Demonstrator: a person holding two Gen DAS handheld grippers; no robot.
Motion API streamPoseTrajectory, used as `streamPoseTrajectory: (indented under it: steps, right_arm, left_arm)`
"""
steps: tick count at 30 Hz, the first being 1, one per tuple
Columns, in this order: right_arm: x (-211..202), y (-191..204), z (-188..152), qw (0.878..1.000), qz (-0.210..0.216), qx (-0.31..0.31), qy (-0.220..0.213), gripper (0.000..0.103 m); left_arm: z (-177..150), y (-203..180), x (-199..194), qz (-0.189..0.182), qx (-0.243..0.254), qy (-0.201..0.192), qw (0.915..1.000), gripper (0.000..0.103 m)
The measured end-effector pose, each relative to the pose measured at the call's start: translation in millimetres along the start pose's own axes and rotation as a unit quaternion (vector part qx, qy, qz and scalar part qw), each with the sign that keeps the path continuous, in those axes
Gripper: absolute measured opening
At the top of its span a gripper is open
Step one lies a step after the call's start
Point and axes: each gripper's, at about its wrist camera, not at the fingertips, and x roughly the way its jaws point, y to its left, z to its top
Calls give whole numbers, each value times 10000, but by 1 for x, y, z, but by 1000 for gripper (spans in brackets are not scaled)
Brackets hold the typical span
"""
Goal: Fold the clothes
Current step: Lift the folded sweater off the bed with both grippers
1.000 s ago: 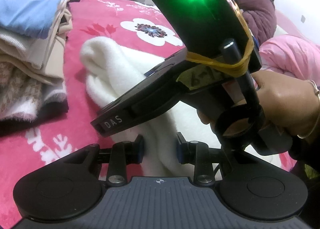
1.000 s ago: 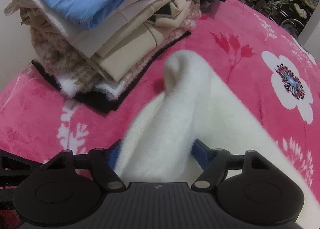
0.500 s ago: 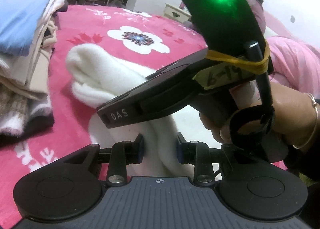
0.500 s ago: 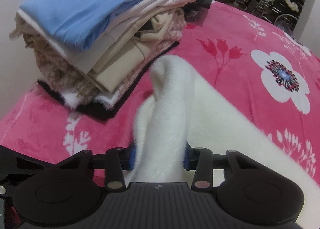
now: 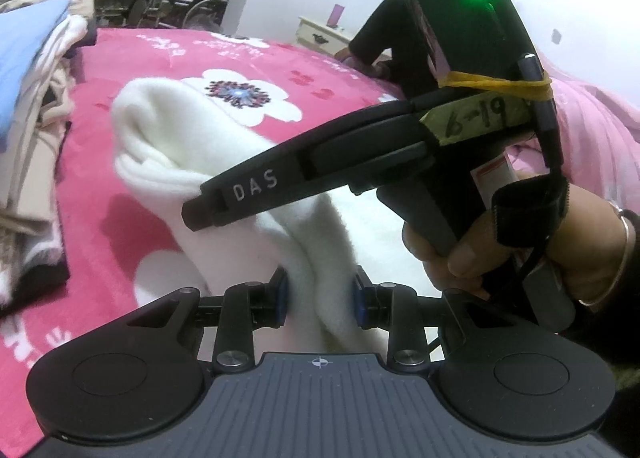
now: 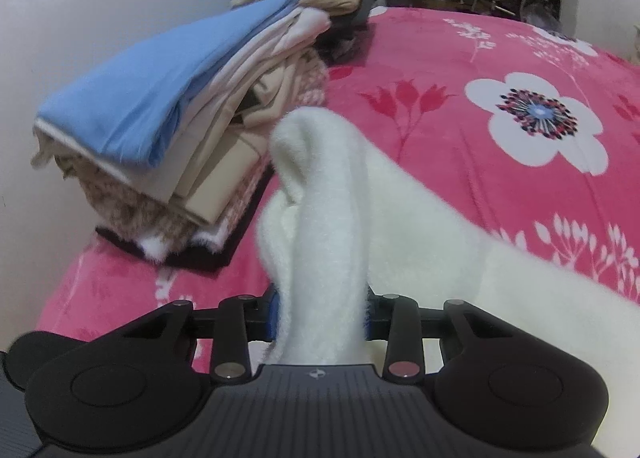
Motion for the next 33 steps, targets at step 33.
streamPoseTrajectory:
  steps: [33]
  right_arm:
    - [-82,-102,-37,9790,285,1707,-1074,38]
  left_arm:
    - [22,-60,34,-803,838,238,9930,30]
